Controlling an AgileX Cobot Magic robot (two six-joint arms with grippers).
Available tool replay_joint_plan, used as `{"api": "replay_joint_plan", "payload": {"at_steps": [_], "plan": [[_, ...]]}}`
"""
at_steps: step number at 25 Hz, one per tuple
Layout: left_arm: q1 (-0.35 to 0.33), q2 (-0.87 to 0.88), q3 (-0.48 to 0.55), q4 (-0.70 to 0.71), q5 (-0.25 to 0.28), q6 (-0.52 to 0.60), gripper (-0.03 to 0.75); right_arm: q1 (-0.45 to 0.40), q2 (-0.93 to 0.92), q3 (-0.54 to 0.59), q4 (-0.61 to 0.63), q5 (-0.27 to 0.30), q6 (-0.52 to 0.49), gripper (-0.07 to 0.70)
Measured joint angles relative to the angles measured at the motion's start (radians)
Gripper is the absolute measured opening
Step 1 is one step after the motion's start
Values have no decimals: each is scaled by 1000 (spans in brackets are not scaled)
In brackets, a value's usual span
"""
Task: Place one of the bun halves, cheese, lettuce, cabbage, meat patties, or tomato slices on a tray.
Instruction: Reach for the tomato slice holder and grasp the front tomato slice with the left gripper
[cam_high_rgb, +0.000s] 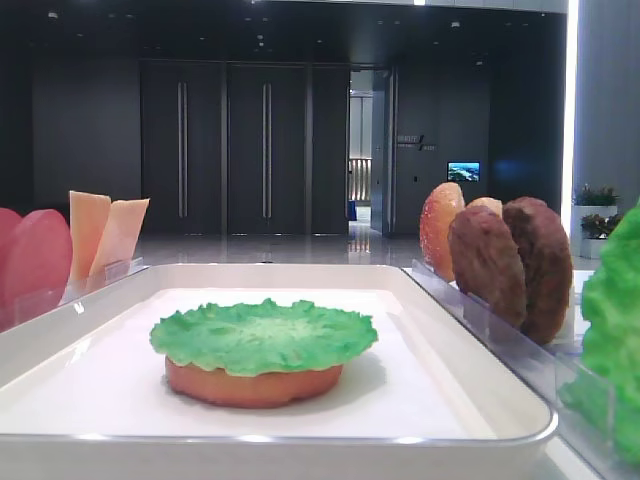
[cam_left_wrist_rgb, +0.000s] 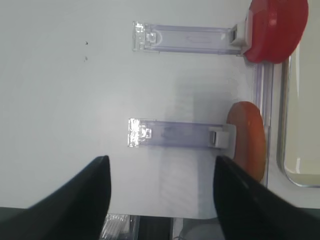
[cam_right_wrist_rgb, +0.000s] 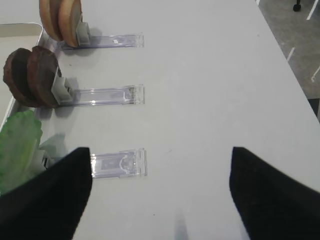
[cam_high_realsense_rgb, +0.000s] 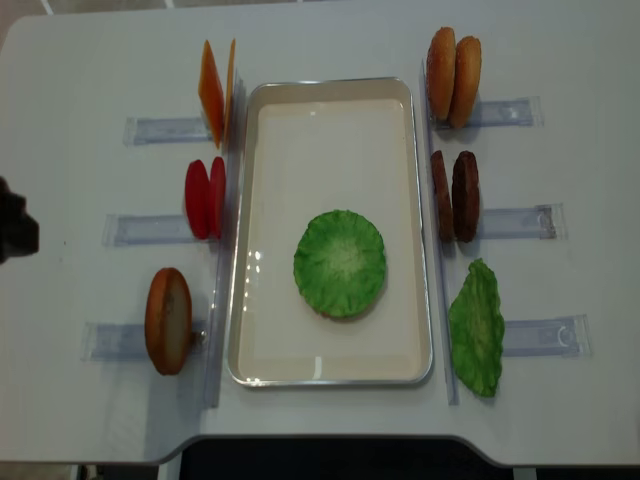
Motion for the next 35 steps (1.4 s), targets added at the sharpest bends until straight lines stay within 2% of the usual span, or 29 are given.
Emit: {"api": "replay_joint_plan", "payload": {"at_steps": [11,16,21,29,35], "plan": [[0,405,-272,0,5,-20,486,0,0,0,0,0,0,539],[-22,486,-325,35,8,-50,486,0,0,0,0,0,0,539],[-135,488,-328,105,8,-151,486,0,0,0,0,0,0,539],[-346,510,-328,125,8,-345,486,0,0,0,0,0,0,539],[-456,574,-328,164,6,-468,486,0,0,0,0,0,0,539]]}}
